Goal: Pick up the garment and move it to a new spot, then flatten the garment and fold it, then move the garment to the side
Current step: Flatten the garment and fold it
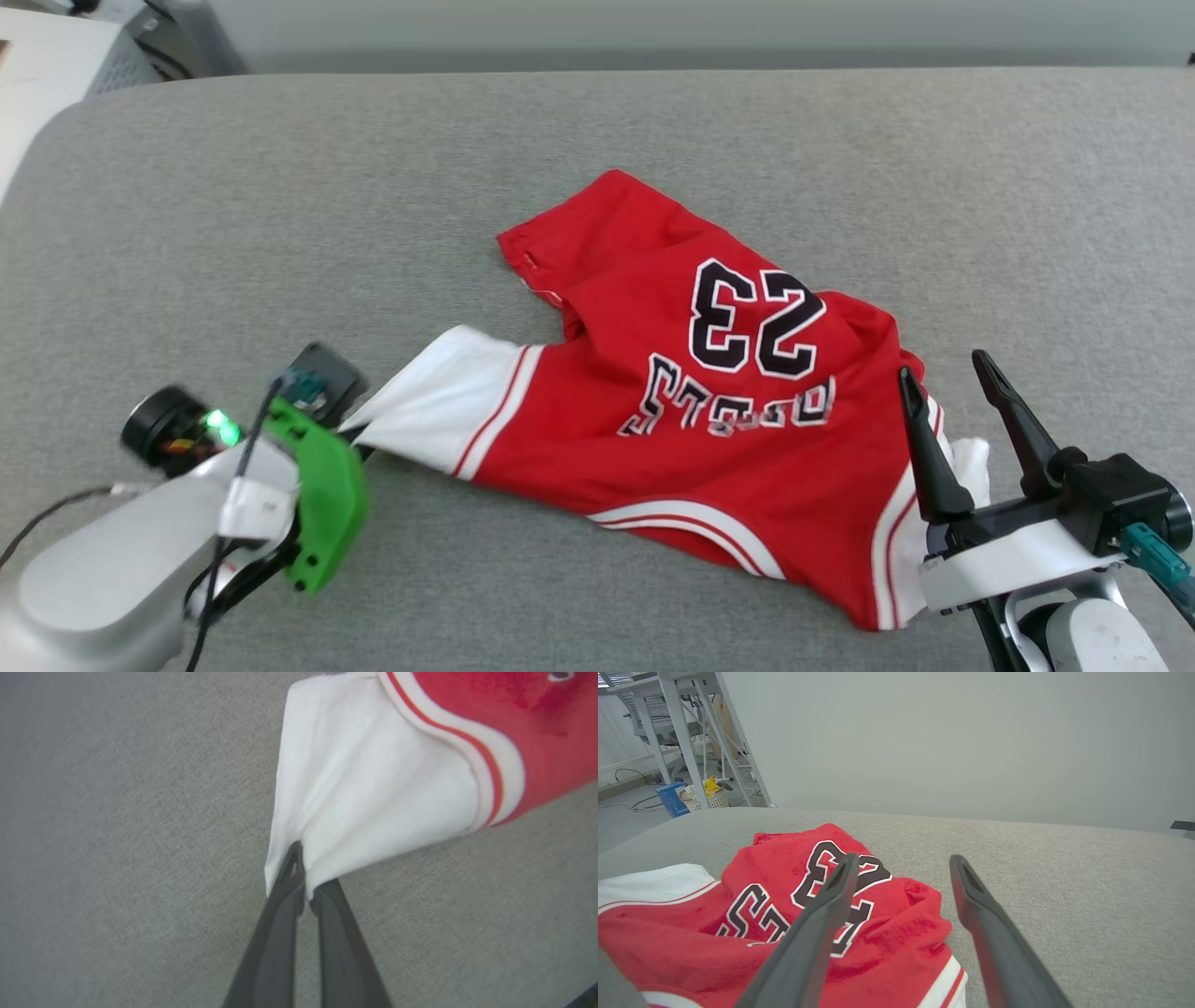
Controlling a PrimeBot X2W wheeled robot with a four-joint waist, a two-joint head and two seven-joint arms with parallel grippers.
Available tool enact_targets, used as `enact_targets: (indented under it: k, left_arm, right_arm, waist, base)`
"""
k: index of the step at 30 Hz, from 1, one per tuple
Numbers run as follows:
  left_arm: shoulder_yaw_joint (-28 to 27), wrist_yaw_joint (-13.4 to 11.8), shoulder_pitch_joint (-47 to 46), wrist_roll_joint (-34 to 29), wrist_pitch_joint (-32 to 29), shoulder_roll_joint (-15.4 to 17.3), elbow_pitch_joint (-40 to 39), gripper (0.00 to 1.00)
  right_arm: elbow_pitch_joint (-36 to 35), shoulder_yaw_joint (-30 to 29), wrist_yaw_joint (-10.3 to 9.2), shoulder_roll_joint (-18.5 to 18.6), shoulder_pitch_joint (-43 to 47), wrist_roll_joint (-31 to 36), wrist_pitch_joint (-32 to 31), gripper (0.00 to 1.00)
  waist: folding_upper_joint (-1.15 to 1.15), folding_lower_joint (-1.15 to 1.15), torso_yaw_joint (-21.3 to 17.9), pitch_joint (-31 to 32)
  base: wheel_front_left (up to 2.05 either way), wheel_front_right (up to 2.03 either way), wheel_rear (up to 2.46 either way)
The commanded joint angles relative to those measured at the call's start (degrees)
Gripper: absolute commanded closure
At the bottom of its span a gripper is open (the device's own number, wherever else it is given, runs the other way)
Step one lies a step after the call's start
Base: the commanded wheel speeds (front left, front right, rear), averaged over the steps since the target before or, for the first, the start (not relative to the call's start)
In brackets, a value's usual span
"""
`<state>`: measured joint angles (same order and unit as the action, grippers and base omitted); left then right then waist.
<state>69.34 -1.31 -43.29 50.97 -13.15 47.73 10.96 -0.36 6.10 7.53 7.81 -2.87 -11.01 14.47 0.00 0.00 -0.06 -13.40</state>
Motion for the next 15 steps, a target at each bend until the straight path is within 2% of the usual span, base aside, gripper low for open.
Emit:
enact_targets:
  k: [1,6,13,14,15]
  left_arm:
    - [-0.64,-0.99,2.29,1.53,1.09,1.22,1.17,1.0]
    - [-1.5,-2.02,7.08,5.52,3.3,2.46,5.58,1.0]
    - [-2.07,-0.95,10.55,9.54,5.54,-0.82,12.08,1.0]
    - [-2.56,-1.01,10.79,9.86,6.94,-1.61,12.76,0.71]
    - [-3.01,-1.26,10.95,9.88,8.37,-2.1,13.14,0.0]
  right_arm:
    - [0.21,-0.26,-0.04,0.33,1.01,0.01,0.52,0.0]
    - [0.72,-0.7,-0.04,0.6,1.3,0.06,0.52,0.0]
    - [1.51,-1.18,-0.04,0.84,1.52,0.17,0.52,0.0]
    - [1.7,-1.29,-0.04,0.88,1.6,0.16,0.52,0.0]
    - [1.74,-1.47,-0.04,0.87,1.67,0.11,0.52,0.0]
  waist:
    - [0.0,0.0,2.07,1.38]
    - [0.0,0.0,2.94,1.06]
    - [0.0,0.0,3.69,1.64]
    - [0.0,0.0,3.84,2.09]
    - [0.0,0.0,3.94,2.47]
  base:
    - [0.0,0.0,0.0]
    - [0.0,0.0,0.0]
    - [0.0,0.0,0.0]
    - [0.0,0.0,0.0]
    - [0.0,0.0,0.0]
